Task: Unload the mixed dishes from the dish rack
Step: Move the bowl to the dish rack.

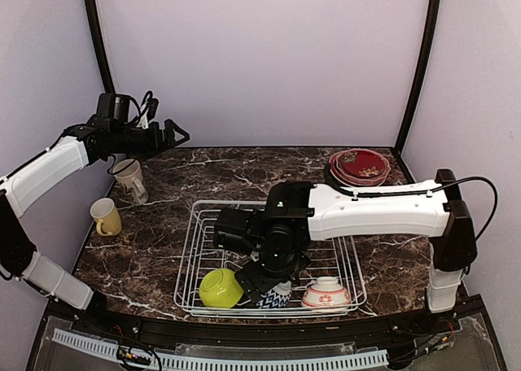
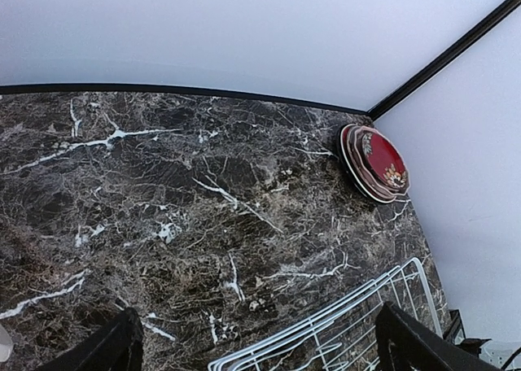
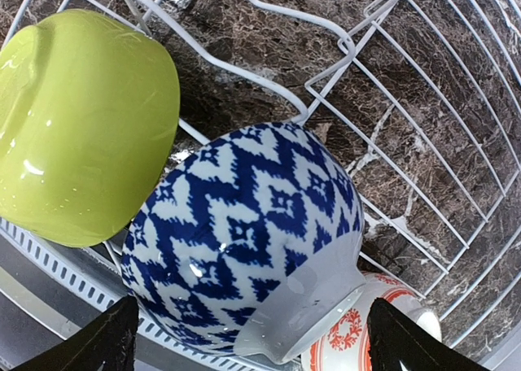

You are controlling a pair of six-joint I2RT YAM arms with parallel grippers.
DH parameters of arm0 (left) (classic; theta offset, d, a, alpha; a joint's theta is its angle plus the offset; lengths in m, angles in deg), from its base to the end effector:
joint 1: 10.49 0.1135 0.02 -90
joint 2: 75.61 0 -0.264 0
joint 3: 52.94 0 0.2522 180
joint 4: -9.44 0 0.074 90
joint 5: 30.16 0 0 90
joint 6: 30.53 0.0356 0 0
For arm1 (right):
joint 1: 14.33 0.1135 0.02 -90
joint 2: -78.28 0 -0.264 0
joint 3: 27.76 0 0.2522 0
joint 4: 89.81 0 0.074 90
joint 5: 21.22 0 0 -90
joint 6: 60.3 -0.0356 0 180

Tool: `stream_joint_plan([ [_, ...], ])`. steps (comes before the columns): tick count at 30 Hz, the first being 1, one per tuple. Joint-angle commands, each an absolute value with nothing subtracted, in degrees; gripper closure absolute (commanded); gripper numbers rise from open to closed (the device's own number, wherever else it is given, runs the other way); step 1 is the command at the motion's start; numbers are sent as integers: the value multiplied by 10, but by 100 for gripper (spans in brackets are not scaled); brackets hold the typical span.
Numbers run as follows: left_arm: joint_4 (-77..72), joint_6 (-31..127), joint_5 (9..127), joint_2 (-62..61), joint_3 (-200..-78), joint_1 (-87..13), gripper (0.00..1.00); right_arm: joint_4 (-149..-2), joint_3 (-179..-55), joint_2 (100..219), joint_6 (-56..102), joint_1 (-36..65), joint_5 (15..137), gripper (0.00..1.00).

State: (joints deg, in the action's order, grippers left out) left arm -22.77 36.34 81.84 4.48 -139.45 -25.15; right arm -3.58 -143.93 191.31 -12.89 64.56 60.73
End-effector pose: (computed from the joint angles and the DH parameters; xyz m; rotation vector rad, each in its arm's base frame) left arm 0.3077 -0.0943 0.3552 0.0986 2.0770 -0.7990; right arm 0.0797 0.3800 0.2618 -0.9100 2.8165 0.0541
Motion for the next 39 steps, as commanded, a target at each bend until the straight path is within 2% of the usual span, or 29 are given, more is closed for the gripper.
stream_joint_plan([
  [1,-227,373,817,21,-1384,-258,1,-39,-1435,1920,-136,650,608,5],
  [5,-227,373,820,25,-1383,-262,1,-45,-1448,1936,-126,650,612,1],
  [26,-228,373,829,30,-1384,-267,1,-27,-1463,1973,-116,646,575,1],
  [32,-228,373,831,35,-1384,-268,1,-38,-1405,1909,-162,633,528,5],
  [39,-228,370,841,45,-1385,-268,1,-173,-1284,1798,-143,601,587,8],
])
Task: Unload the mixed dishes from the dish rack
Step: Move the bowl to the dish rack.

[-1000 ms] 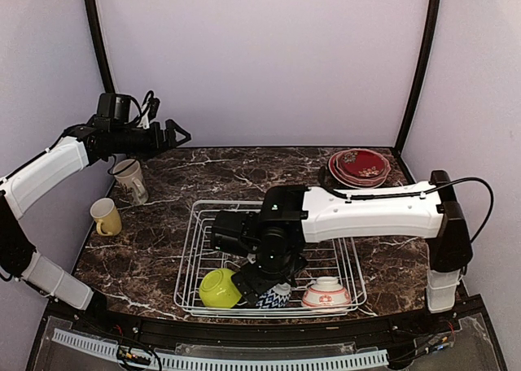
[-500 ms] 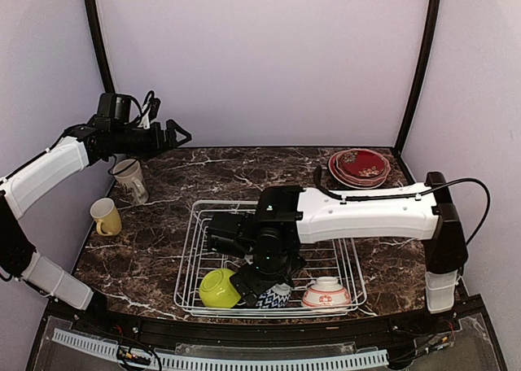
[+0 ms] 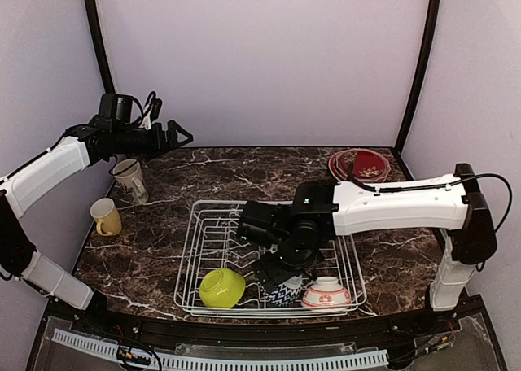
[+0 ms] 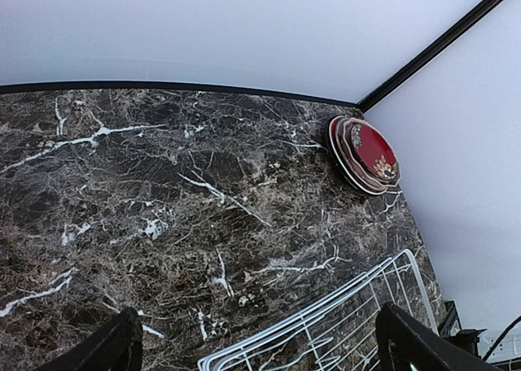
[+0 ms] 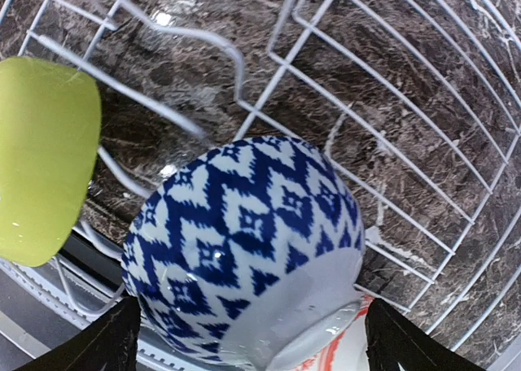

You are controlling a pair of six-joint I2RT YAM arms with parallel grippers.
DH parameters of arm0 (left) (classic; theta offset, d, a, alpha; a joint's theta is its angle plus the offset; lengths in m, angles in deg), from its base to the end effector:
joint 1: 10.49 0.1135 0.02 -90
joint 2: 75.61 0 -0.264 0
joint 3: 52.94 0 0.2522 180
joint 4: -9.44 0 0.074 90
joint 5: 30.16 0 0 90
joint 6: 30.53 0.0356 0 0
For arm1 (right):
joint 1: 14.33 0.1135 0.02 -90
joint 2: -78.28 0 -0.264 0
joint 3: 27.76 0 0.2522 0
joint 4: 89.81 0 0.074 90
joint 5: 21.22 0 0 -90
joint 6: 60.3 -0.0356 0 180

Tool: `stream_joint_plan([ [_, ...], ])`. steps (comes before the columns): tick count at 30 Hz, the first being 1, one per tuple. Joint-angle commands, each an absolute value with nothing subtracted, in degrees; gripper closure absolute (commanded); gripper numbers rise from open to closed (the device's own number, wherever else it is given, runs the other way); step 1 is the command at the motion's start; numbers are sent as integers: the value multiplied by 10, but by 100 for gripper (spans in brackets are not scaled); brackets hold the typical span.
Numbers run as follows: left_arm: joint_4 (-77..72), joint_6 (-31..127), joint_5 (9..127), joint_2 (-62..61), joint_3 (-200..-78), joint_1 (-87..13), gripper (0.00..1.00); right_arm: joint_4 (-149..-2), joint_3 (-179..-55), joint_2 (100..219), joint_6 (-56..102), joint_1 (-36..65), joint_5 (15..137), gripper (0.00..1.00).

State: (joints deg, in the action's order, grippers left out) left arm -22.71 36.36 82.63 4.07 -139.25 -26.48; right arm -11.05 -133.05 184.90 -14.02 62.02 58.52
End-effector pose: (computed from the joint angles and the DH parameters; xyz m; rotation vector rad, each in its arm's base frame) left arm 0.3035 -0.1013 0.3563 0.1336 2.0746 -0.8269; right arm 0.0926 0.3546 0.2532 -0.7928 2.7889 0.0878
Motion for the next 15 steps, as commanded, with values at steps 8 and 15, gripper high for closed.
stream_joint_plan([
  [8,-228,369,843,52,-1385,-268,1,-170,-1289,1808,-107,597,590,2],
  [15,-228,369,846,58,-1386,-269,1,-189,-1246,1767,-76,556,625,1],
])
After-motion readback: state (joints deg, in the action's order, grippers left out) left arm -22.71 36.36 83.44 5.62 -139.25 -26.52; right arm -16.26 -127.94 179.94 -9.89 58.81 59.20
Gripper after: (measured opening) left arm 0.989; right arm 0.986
